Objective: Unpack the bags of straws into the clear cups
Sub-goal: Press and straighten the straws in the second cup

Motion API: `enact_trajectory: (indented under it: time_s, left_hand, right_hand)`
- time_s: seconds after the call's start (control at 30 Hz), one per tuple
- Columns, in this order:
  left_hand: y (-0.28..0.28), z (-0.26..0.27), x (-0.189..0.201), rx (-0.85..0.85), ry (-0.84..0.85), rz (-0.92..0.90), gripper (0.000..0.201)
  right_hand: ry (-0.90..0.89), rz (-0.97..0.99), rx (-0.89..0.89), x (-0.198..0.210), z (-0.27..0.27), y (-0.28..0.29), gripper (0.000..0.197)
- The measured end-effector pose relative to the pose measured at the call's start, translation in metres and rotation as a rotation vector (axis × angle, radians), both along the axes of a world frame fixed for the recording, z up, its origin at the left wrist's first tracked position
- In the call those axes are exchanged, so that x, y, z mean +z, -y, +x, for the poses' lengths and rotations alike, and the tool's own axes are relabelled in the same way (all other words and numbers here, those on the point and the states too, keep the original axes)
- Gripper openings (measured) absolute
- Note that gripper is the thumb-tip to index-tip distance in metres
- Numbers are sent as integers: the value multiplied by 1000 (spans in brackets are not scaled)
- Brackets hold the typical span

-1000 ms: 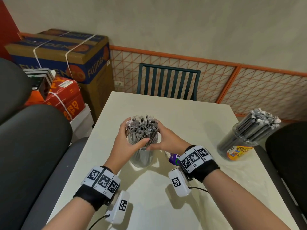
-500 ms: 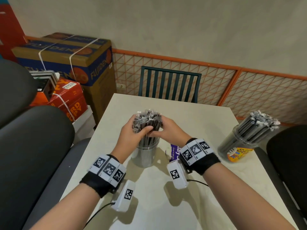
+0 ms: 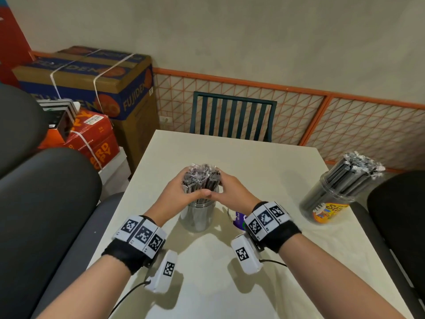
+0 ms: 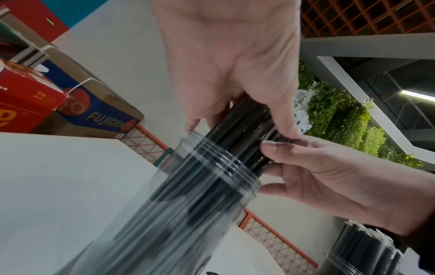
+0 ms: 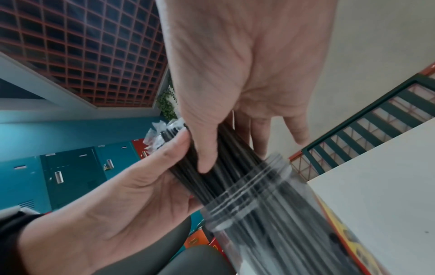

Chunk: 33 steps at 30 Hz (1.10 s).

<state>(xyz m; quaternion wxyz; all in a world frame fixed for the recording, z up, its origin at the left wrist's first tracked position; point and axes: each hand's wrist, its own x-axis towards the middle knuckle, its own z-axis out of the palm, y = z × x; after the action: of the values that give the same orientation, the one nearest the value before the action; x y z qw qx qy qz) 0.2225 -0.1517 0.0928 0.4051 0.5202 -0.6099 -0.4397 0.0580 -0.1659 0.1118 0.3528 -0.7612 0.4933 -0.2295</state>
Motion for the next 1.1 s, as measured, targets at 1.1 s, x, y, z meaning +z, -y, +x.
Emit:
enact_trajectory:
  time_s: [1.1]
  left_hand:
    - [5,24,8,-142,129,71,92]
  right_hand:
    - [-108,185,97,7,-12,12,94]
